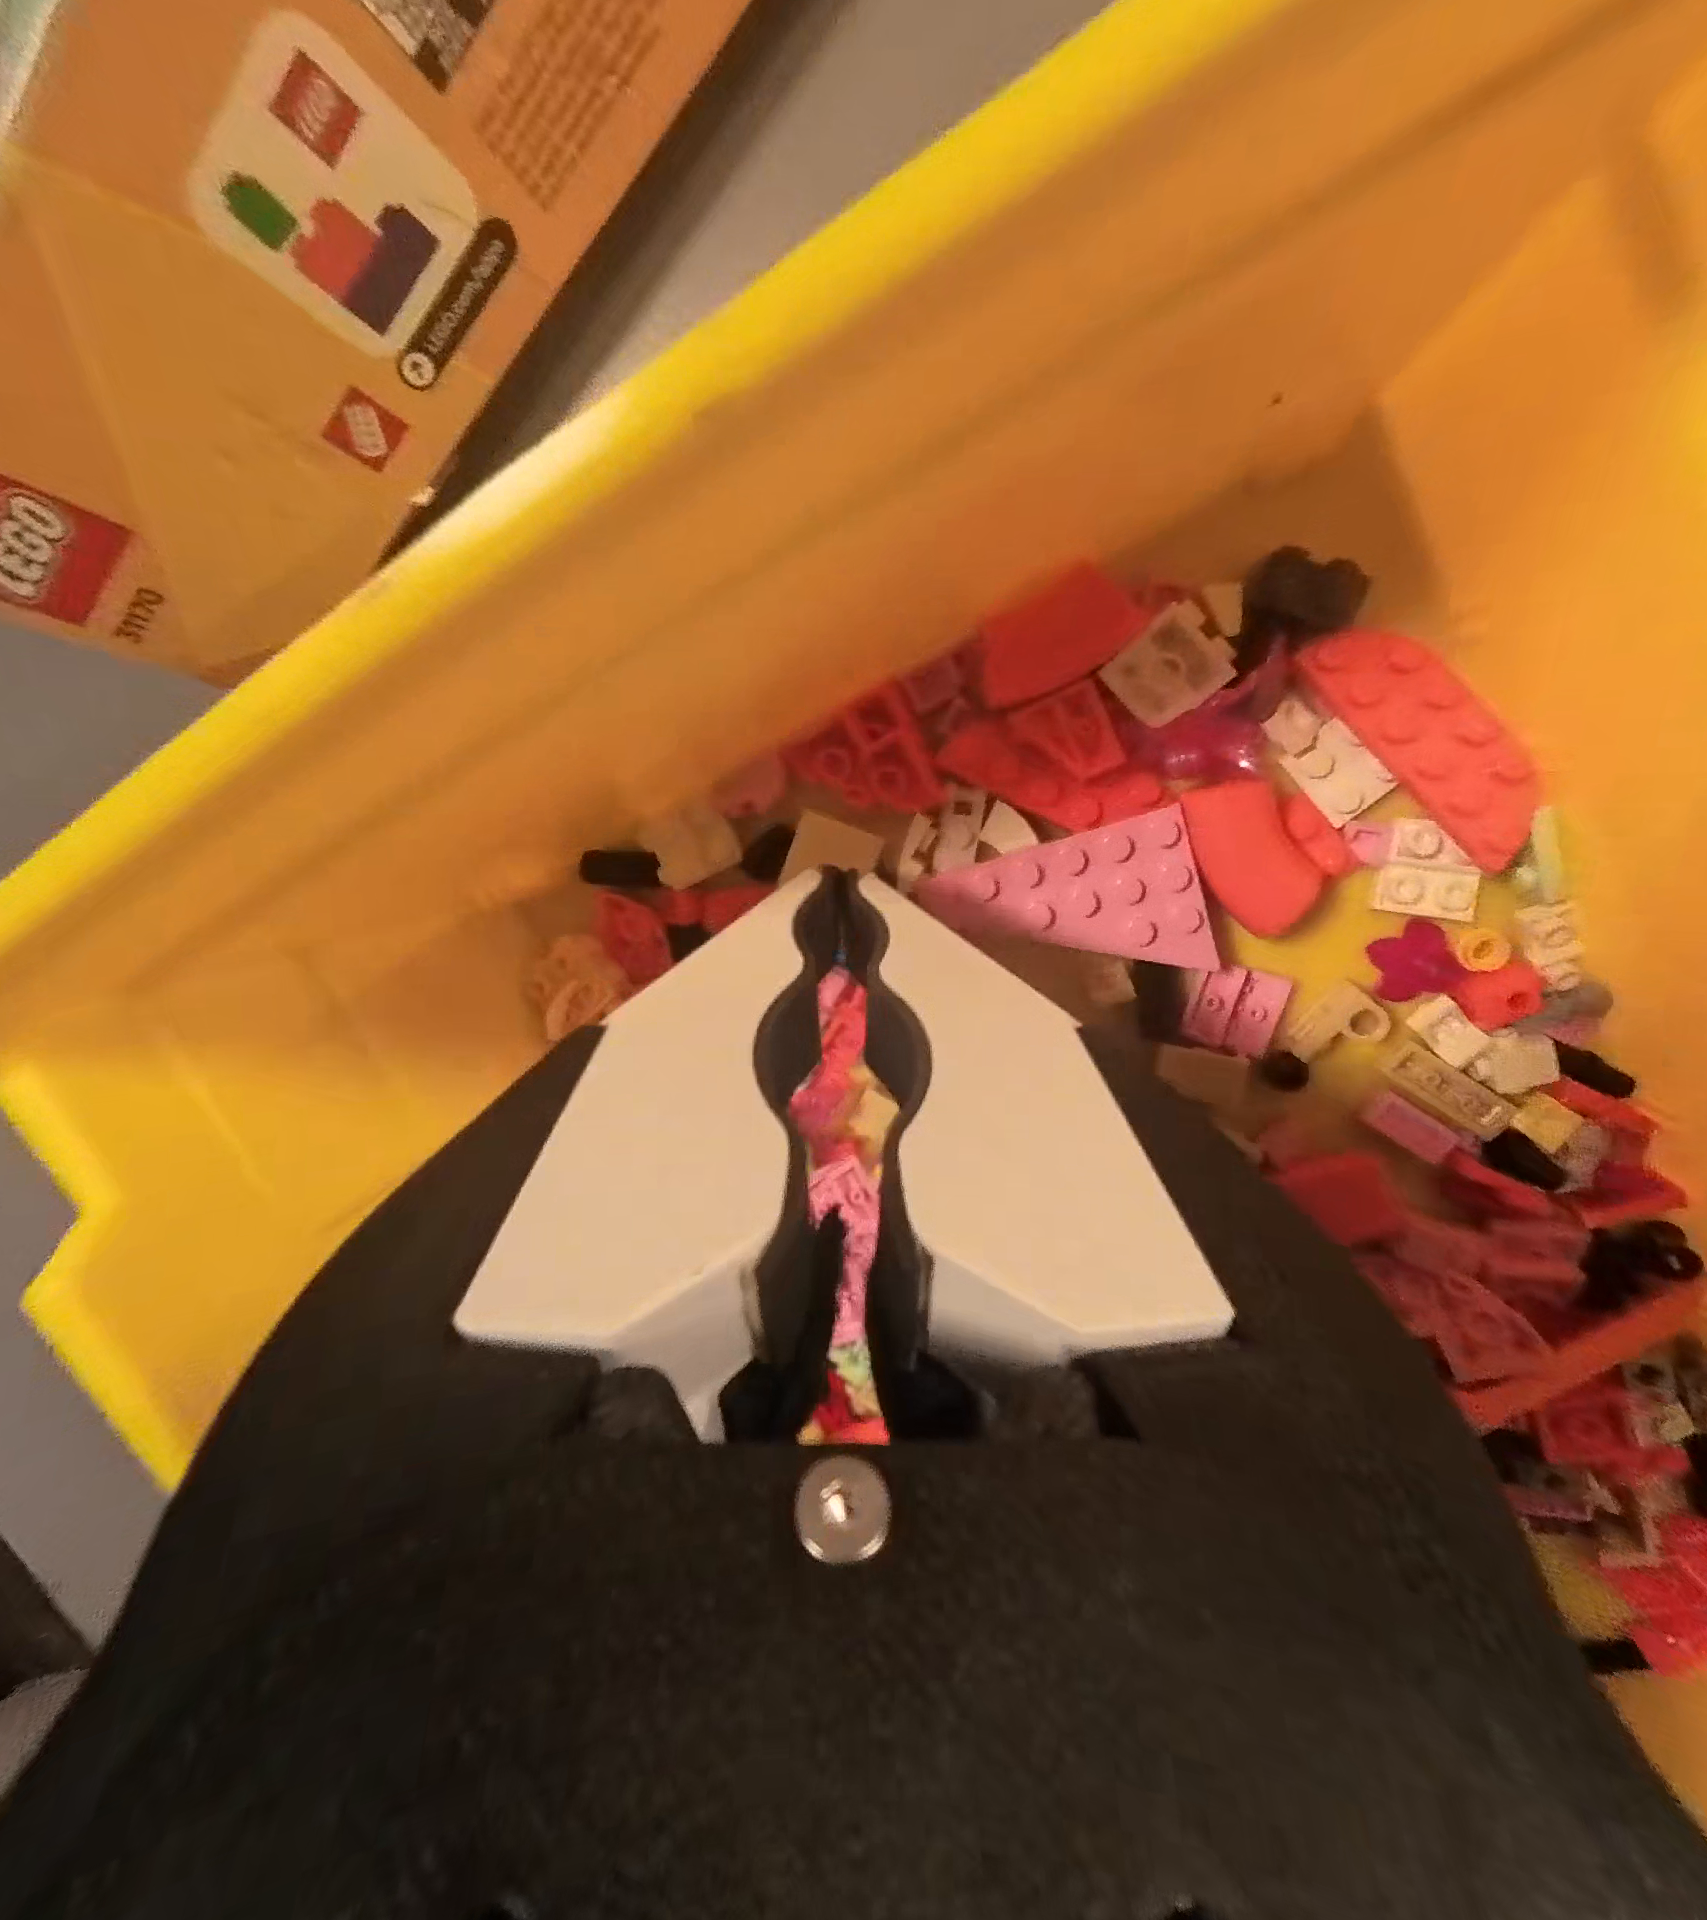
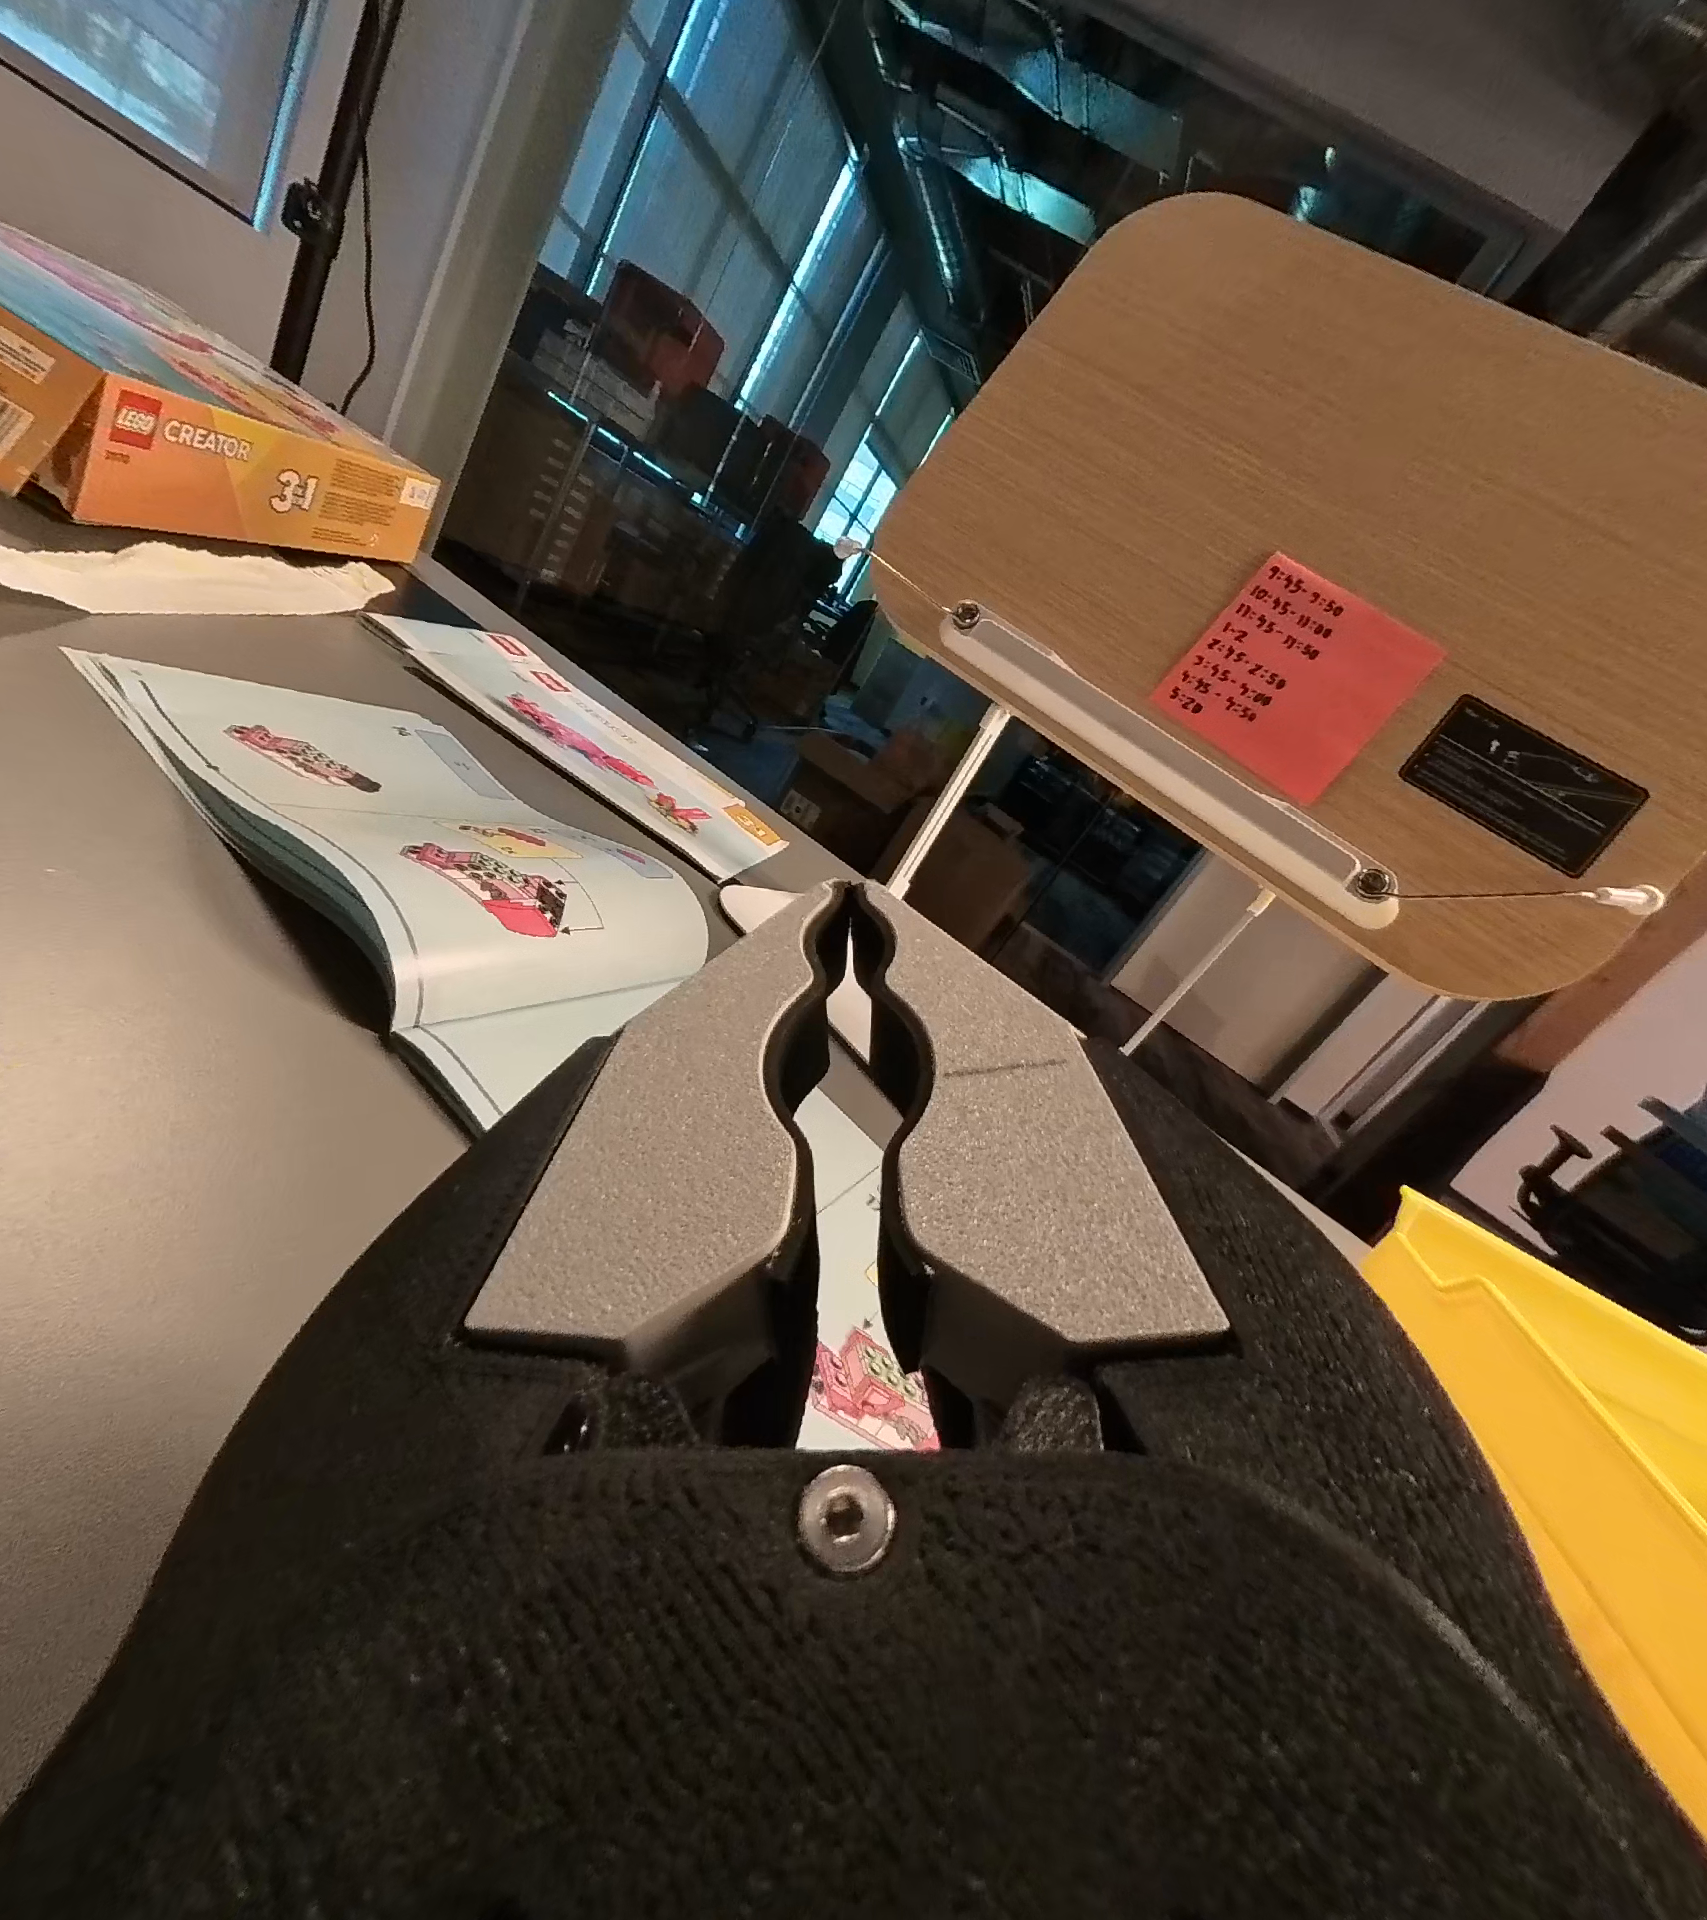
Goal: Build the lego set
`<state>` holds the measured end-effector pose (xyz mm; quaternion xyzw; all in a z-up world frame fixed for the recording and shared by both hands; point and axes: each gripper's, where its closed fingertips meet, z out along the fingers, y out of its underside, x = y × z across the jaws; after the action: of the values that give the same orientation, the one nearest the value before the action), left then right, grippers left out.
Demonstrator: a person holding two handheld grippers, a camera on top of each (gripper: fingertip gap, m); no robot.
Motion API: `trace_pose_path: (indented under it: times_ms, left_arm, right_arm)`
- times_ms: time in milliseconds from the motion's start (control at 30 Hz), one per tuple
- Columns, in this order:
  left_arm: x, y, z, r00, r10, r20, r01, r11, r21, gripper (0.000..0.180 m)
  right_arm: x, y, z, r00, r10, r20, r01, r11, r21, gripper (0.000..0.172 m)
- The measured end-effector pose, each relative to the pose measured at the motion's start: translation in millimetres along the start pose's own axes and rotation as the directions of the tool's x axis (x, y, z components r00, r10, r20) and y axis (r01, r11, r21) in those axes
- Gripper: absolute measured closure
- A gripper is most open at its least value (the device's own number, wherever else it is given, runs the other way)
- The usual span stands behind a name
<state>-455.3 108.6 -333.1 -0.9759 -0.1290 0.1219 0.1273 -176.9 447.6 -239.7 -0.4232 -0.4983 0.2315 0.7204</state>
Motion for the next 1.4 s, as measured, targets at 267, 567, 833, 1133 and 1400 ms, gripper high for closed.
trace_pose_path:
  times_ms: [267,567,833,1133,1400]
  left_arm:
    - [24.3,31.7,-3.9,0.992,-0.002,-0.126,-0.01,0.996,-0.094,0.18]
    - [64.9,65.6,-29.1,0.961,0.017,-0.277,-0.048,0.993,-0.105,0.18]
    - [41.8,34.3,-38.0,0.998,0.021,-0.066,-0.008,0.979,0.202,0.18]
    - [-5.3,-0.2,-78.4,0.945,0.024,0.327,-0.177,0.877,0.447,0.18]
    - [-6.9,-4.6,-84.6,0.955,0.004,0.298,-0.157,0.857,0.491,0.18]
  right_arm:
    - [-0.3,-0.5,-0.1,1.0,0.0,0.003,0.0,1.0,0.004,0.172]
    - [-0.9,-0.4,-0.1,1.0,-0.003,0.004,0.003,1.0,0.001,0.172]
    - [-3.3,-0.9,0.0,1.0,-0.023,0.009,0.023,1.0,0.0,0.172]
    - [-3.1,-0.4,0.1,1.0,-0.019,0.011,0.019,1.0,-0.002,0.172]
    - [-3.4,0.0,0.3,1.0,-0.015,0.014,0.015,1.0,-0.003,0.172]
